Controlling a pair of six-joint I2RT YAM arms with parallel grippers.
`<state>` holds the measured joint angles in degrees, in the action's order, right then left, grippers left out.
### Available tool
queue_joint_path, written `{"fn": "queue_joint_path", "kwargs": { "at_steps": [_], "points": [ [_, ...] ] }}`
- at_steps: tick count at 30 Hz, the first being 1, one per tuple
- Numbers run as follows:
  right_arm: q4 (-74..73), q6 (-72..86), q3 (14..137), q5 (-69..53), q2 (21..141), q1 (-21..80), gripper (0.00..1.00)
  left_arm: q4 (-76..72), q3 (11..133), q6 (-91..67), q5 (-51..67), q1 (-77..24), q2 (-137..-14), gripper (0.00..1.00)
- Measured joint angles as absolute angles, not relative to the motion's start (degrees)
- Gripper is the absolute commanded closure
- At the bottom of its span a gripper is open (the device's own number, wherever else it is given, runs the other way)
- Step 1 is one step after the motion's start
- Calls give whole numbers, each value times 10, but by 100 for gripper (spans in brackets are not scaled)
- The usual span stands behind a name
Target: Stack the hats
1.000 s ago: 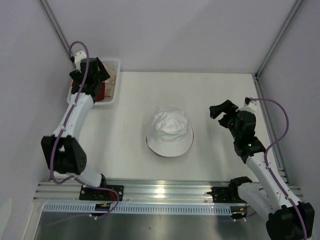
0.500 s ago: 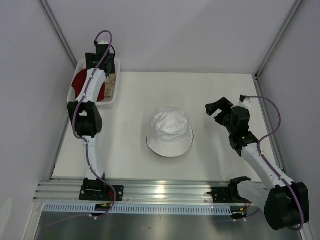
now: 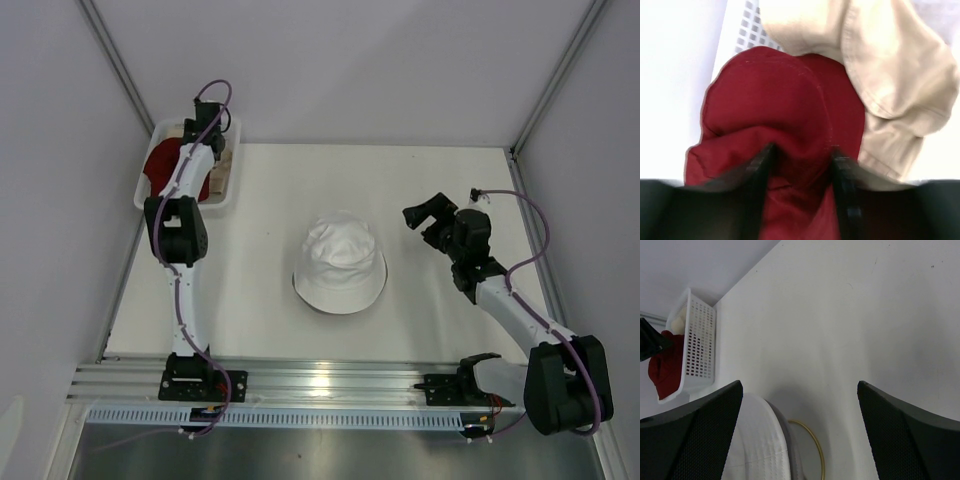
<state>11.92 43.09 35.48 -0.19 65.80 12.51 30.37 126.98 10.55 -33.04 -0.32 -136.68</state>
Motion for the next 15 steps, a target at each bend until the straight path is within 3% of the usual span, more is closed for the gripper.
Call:
{"fn": "queue_joint_path", "kwargs": {
  "at_steps": [1,2,4,10,15],
  "points": [
    [122,433,355,-5,660,125,1,299,1270,105,-331,0,-1367,66],
    [124,435,355,-8,661,125,1,297,1269,106,-332,2,-1366,84],
    [126,439,355,-13,662,125,1,290,1259,102,-335,9,-1361,99],
    [142,442,355,-27,662,125,1,297,1220,84,-310,15,-1310,99],
    [155,440,355,-40,649,125,1,314,1186,46,-253,14,-1197,99]
  ]
}}
